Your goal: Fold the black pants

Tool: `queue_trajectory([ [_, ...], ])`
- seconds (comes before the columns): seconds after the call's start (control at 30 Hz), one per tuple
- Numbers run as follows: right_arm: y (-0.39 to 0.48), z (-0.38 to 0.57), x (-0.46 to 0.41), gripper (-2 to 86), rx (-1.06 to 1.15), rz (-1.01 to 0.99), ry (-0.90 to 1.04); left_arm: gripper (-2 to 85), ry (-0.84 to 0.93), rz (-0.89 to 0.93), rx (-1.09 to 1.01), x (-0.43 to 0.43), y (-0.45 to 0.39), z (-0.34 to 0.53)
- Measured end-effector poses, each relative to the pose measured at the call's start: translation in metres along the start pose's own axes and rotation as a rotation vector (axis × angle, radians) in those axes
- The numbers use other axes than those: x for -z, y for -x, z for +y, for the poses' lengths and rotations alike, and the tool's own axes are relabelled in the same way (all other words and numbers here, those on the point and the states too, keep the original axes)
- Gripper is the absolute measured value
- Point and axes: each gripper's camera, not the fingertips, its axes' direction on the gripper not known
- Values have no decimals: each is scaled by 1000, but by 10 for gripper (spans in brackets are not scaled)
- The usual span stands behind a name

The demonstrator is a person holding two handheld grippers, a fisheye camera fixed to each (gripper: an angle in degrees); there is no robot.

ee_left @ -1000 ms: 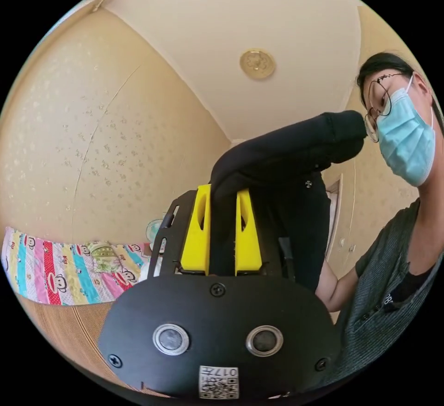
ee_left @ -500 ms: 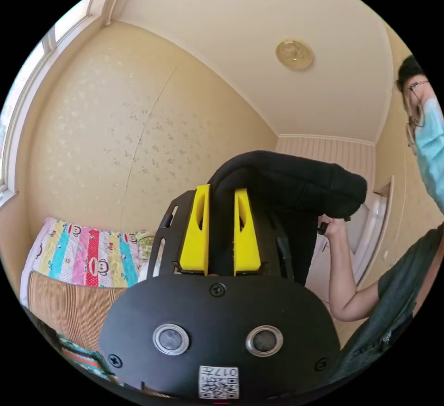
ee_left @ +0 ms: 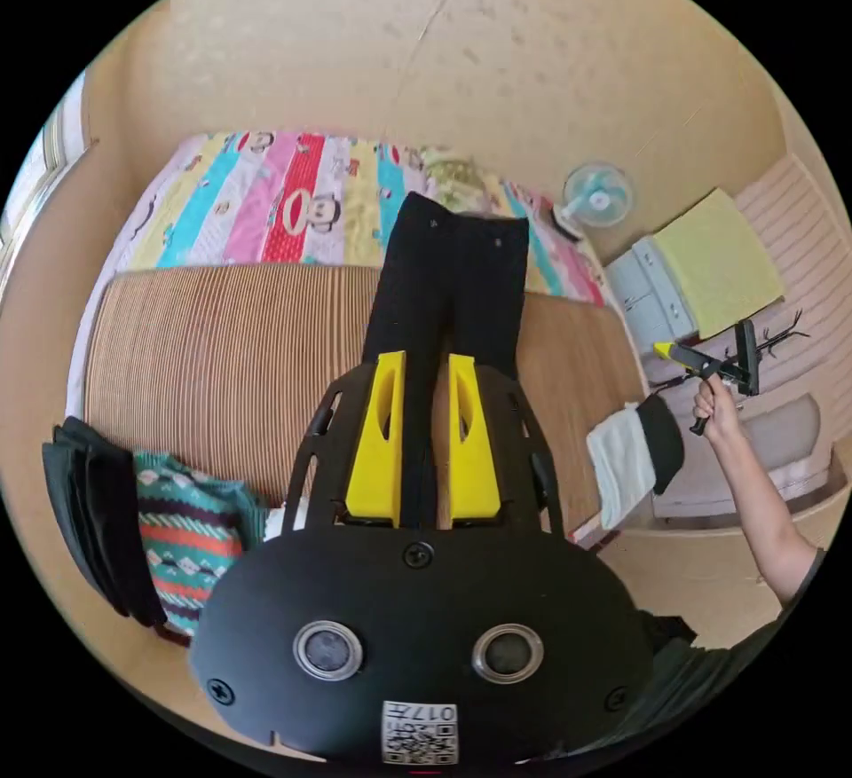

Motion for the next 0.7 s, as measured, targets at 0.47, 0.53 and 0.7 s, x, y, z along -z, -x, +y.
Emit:
queue_trajectory([
  [0.47,-148,85,-162,55,-293,-340,433,100,582,-77,99,-193,85,140],
  [0.53,-159,79,-154,44,-312,-433,459,84,580,-84,94,-191,86,135],
  [0.7,-177,65,-81,36,-179,-935,311,32,675,375,26,-182,89,132],
])
